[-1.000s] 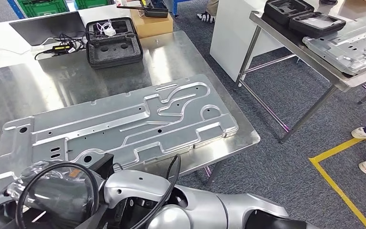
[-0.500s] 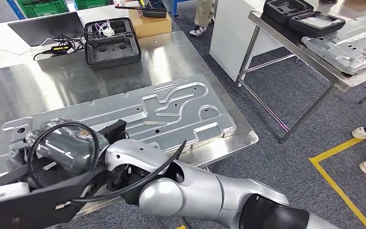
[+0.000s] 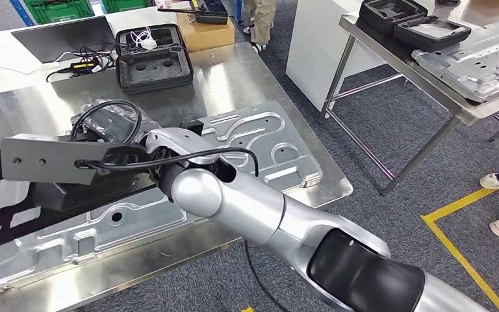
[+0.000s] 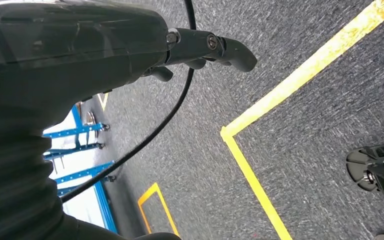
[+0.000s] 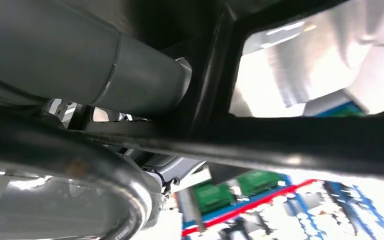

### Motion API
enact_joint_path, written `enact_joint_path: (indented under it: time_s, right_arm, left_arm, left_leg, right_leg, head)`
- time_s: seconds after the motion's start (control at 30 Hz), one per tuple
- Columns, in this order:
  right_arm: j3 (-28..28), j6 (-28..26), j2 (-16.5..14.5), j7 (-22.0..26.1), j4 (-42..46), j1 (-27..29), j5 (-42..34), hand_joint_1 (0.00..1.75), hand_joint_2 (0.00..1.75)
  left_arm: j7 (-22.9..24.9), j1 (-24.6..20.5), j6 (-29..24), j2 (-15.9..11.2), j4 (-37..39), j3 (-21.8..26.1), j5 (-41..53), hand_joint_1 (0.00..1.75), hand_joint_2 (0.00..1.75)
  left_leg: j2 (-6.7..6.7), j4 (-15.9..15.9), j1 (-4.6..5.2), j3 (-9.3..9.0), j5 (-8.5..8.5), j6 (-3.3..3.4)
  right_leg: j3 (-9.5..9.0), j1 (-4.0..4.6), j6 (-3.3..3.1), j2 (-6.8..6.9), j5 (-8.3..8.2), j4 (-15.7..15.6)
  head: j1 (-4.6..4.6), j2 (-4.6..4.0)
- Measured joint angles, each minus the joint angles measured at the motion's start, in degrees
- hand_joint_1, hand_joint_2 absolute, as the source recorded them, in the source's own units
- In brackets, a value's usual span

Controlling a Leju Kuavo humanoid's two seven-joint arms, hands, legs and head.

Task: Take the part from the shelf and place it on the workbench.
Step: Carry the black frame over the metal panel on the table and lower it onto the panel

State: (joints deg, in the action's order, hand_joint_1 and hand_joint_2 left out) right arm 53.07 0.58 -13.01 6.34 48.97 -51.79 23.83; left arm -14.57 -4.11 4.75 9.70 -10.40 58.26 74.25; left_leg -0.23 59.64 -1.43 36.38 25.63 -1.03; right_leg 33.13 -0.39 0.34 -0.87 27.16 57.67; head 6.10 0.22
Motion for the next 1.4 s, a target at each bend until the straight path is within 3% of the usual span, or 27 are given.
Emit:
enact_joint_path:
  time_s: [0.43, 0.7, 1.0, 1.4]
  right_arm:
    - [-5.38, -1.58, -1.04, -1.86, -18.22, -3.28, 2.43, 1.75, 0.00]
    - [-8.06, -3.51, 1.26, -6.87, -26.10, -4.75, 4.04, 1.75, 0.00]
    - [-10.61, -5.17, 4.88, -9.92, -29.71, -6.91, 4.66, 1.75, 0.00]
    - [-10.59, -5.50, 5.20, -8.86, -30.48, -9.96, 11.24, 1.75, 0.00]
  left_arm:
    - [-0.01, -0.04, 1.21, 0.00, 0.00, -1.96, 1.91, 0.00, 1.75]
    - [0.00, -0.16, 2.54, 0.00, 0.00, -3.10, 2.55, 0.00, 1.75]
    - [-0.01, -0.24, 3.26, 0.00, 0.00, -3.38, 2.72, 0.00, 1.75]
    - [0.00, -0.61, 3.89, 0.00, 0.00, -4.03, 3.25, 0.00, 1.75]
  left_leg:
    - [0.01, 0.00, -0.01, 0.00, 0.00, 0.00]
    - [0.00, 0.03, 0.01, 0.00, 0.00, 0.00]
    - [0.00, 0.04, 0.04, 0.01, 0.00, 0.01]
    - [0.02, 0.02, 0.02, 0.02, 0.00, 0.00]
  right_leg:
    - [0.03, 0.01, 0.00, 0.00, 0.00, 0.00]
    - [0.02, -0.01, 0.02, 0.00, -0.02, -0.01]
    - [0.02, -0.02, 0.02, 0.00, -0.03, -0.01]
    - [0.04, 0.01, 0.02, -0.01, -0.03, 0.02]
  head:
    - [-0.01, 0.00]
    - [-0.01, 0.00]
    - [0.00, 0.00]
    - [-0.01, 0.00]
